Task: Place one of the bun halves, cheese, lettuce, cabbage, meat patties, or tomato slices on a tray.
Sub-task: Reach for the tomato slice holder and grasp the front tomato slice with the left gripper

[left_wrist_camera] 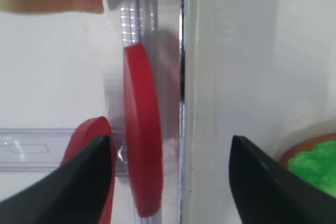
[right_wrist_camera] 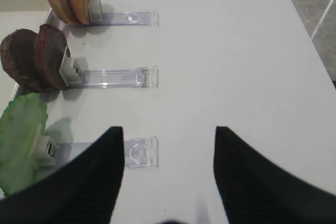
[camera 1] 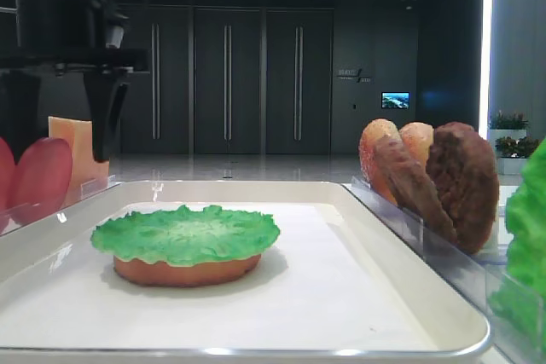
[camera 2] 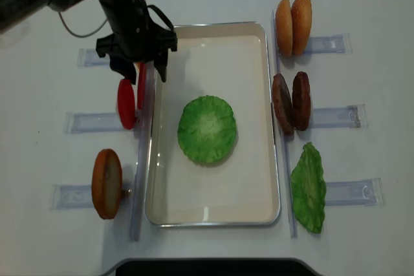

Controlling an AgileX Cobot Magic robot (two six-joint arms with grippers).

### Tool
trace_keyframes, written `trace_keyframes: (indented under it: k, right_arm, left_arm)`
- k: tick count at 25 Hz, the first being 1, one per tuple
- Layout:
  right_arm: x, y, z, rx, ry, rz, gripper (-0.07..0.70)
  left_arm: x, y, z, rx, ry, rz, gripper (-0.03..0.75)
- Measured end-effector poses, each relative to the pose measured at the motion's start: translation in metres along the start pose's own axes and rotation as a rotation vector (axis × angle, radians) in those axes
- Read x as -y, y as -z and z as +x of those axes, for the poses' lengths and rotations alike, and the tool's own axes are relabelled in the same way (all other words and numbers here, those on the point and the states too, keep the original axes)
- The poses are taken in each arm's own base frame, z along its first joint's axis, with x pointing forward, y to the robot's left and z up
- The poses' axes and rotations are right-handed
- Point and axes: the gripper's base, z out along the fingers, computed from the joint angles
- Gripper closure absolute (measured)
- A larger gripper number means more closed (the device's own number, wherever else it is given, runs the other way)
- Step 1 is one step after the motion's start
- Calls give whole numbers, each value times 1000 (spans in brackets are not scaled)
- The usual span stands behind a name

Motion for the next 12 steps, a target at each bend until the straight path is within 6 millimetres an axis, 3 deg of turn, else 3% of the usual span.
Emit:
trace_keyframes:
  k: [3,6,8,12]
  right_arm:
    - [0,0,0,0,0,0,261]
    - [0,0,0,0,0,0,261]
    - [0,0,0,0,0,0,261]
    - [0,0,0,0,0,0,261]
  left_arm:
    - [-3,-5,2,-2,-15,-25,259]
    - [-3,-5,1,17,-21,-25,532]
    - [-3,-5,1,16,-27,-30,636]
    - [-3,-1,1,15,-11,-4,662]
